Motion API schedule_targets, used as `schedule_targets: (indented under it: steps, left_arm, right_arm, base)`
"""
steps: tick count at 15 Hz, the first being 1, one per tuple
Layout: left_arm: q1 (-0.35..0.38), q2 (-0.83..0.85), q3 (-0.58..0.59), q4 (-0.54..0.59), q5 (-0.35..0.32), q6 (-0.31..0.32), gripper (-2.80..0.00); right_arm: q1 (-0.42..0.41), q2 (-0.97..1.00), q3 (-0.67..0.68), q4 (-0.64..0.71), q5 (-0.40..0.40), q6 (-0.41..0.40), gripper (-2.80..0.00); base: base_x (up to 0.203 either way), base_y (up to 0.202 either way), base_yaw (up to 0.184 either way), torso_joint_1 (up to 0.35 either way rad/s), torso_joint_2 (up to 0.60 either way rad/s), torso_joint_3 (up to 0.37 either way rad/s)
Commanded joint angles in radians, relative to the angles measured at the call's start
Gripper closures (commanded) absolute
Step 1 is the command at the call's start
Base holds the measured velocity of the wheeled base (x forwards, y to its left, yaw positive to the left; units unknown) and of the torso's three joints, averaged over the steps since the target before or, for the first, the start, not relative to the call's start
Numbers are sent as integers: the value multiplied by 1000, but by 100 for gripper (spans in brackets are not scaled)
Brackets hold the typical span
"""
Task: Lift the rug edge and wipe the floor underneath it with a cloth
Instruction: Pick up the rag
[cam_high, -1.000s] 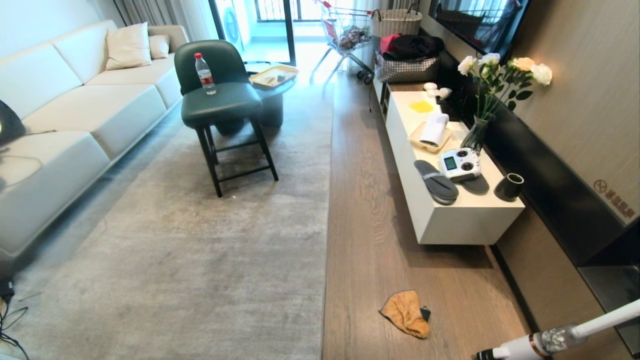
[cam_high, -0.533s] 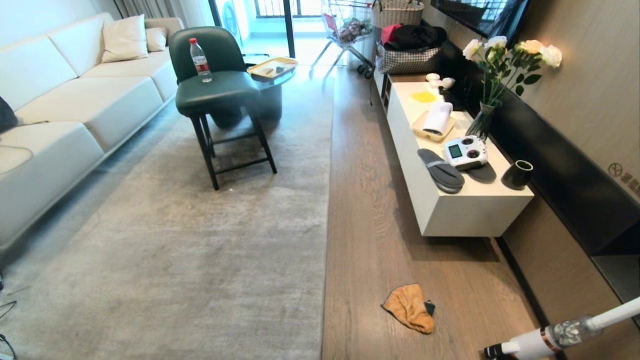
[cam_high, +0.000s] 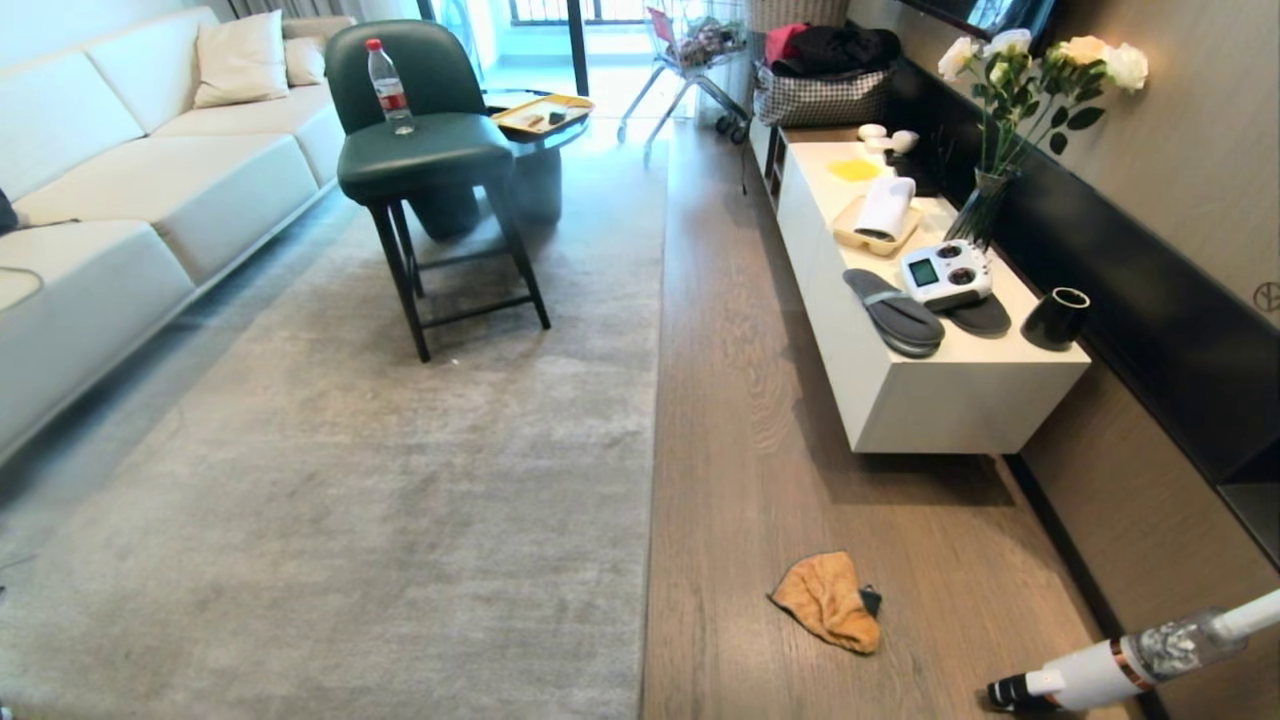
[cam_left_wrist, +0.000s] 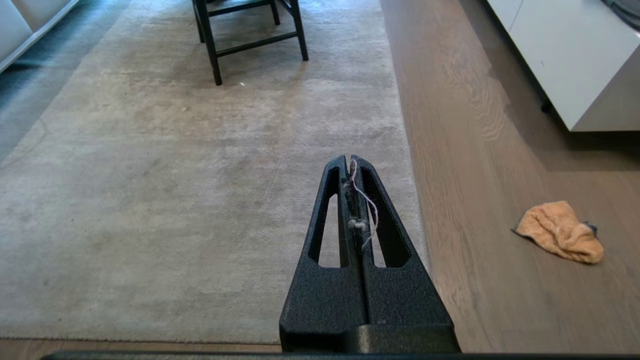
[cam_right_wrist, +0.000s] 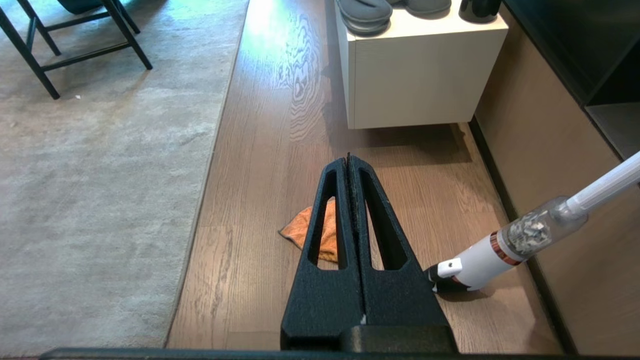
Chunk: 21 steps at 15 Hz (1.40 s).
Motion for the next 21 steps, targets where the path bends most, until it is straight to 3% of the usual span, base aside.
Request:
schedule_targets:
  steps: [1, 11, 21]
  left_arm:
    - [0, 0, 0, 0, 0, 0, 0]
    - [0, 0, 0, 0, -1, 0, 0]
    - [1, 0, 0, 0, 0, 0, 0]
  right_arm:
    - [0, 0, 0, 0, 0, 1, 0]
    - [0, 0, 0, 0, 0, 1, 0]
    - [0, 0, 0, 0, 0, 1, 0]
  base:
    - [0, 0, 0, -61, 445, 375]
    - [0, 0, 0, 4, 410, 426]
    - [0, 0, 0, 3, 3, 8]
